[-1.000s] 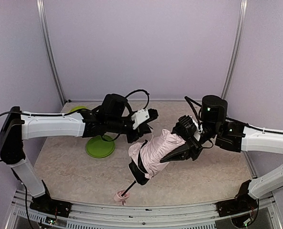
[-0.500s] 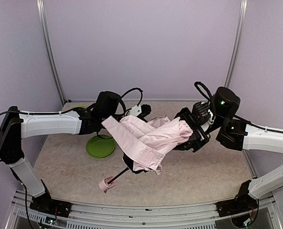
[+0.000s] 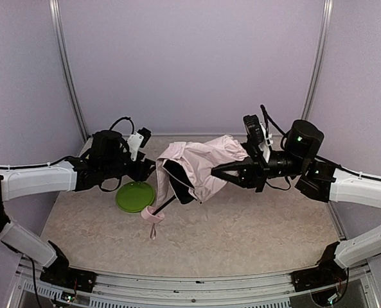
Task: Put away the umbrella
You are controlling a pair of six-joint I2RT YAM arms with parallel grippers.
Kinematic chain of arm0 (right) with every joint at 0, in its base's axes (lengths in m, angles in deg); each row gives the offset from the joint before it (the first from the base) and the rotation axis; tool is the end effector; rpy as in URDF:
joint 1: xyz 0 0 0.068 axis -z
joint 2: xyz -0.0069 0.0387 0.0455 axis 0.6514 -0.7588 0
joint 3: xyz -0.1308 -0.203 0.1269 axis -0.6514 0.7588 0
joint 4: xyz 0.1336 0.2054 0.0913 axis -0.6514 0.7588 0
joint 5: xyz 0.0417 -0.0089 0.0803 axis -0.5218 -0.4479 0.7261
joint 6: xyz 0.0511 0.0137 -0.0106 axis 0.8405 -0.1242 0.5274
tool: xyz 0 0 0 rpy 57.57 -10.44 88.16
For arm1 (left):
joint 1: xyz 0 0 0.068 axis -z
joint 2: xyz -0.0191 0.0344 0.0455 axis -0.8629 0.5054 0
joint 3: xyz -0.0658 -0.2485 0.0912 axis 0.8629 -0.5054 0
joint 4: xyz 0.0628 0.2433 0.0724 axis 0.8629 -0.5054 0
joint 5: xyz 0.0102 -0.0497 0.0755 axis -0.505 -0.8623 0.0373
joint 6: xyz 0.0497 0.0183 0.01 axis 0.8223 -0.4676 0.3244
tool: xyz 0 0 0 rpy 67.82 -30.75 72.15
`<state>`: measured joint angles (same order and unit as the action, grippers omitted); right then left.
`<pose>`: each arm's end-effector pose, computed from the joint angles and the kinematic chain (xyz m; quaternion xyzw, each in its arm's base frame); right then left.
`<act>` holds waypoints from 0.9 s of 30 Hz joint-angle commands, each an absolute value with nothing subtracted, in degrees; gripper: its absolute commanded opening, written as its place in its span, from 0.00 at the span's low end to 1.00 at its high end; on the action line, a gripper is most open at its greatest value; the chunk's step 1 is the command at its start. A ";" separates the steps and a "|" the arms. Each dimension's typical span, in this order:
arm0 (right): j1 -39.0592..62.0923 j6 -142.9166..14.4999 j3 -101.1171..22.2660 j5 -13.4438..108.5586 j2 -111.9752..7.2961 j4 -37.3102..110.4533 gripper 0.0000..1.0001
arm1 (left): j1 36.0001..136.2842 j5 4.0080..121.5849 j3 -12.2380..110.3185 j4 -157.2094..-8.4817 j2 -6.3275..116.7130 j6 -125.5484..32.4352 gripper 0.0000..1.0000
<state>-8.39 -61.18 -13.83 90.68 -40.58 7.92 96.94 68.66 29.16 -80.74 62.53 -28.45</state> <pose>0.1583 0.2244 0.3509 -0.5038 0.4449 0.5801 0.4602 0.2589 -0.1992 0.2544 0.3271 0.7835 -0.1572 0.5044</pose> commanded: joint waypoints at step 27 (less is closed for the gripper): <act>-6.38 -32.10 -12.61 55.83 -44.10 19.61 0.00 | 129.44 88.71 47.49 -81.90 71.94 -1.53 0.99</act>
